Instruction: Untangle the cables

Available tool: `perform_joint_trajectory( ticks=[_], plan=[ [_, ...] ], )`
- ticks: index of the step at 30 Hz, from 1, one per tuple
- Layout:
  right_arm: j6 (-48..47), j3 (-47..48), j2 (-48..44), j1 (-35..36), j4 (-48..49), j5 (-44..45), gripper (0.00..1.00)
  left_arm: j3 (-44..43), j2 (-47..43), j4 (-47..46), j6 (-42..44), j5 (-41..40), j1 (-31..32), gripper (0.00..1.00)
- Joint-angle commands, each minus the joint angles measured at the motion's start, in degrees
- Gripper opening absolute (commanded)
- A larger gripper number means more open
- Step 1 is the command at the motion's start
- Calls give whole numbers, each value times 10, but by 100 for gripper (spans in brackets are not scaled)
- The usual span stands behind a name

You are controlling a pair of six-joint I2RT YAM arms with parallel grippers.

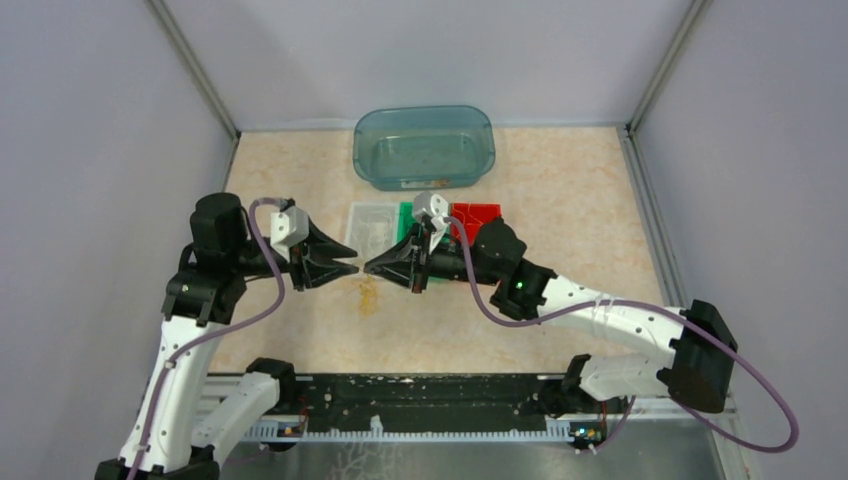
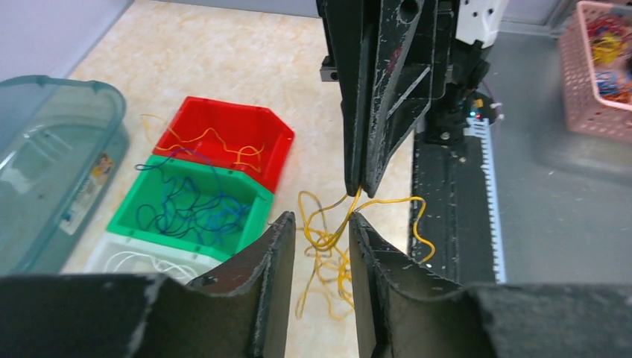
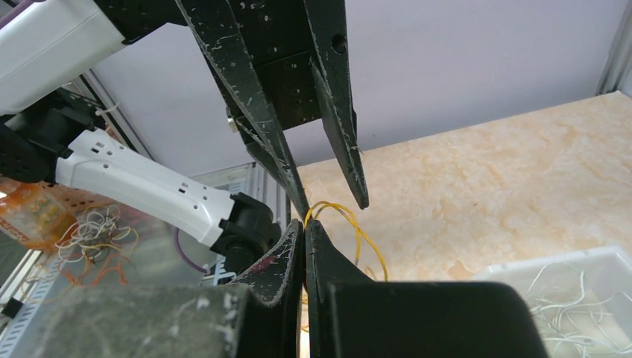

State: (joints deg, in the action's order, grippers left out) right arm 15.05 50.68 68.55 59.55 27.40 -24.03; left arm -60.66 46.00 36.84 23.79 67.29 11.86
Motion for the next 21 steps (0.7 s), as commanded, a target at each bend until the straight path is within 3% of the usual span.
perform_joint_trajectory(
  ticks=[1,10,18,21],
  plan=[
    [0,29,2,-4,24,-1,0,19,-21,-78,-32,-43,3,36],
    [0,14,-4,-4,24,25,0,19,-25,-101,-61,-31,3,21],
    [21,0,17,-4,76,59,15,4,-22,-158,-164,-11,4,16],
    [15,-4,23,-1,90,109,19,-6,-18,-168,-203,-5,4,16]
  ],
)
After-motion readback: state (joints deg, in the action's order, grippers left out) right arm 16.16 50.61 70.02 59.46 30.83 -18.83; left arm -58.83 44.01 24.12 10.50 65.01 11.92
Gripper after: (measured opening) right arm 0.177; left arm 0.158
